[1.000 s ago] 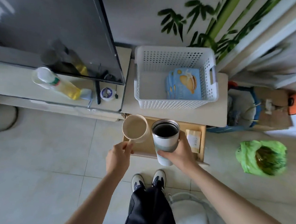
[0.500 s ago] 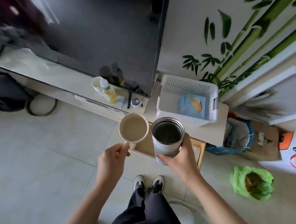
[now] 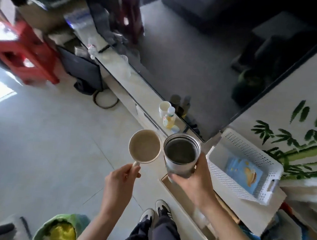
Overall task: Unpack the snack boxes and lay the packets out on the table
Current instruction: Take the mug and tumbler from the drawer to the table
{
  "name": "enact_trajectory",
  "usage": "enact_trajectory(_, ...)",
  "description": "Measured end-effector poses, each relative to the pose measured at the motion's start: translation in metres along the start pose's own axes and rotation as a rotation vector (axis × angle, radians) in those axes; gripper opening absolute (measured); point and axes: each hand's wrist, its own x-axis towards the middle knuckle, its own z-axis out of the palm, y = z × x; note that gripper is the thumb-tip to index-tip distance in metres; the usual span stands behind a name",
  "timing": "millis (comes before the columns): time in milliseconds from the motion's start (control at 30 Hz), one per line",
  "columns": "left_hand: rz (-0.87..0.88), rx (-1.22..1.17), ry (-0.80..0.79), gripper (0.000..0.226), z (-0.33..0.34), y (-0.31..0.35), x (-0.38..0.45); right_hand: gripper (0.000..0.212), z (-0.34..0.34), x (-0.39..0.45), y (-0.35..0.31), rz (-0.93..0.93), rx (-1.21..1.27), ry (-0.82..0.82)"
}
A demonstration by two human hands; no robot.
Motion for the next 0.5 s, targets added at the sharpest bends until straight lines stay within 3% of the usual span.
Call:
enact_trajectory(200, -0.061, -0.005, 0.238, 0.023, -0.014, -0.005, -0.016, 0.084, 0.019, 0.039, -0.028, -0.110, -0.036, -0.293)
enact_trajectory(500, -0.295, -0.218, 0.571, 0.021, -0.037, -0.034, -0.081, 0.078, 0.085, 0.043, -0.052, -0.323, -0.146, -0.652)
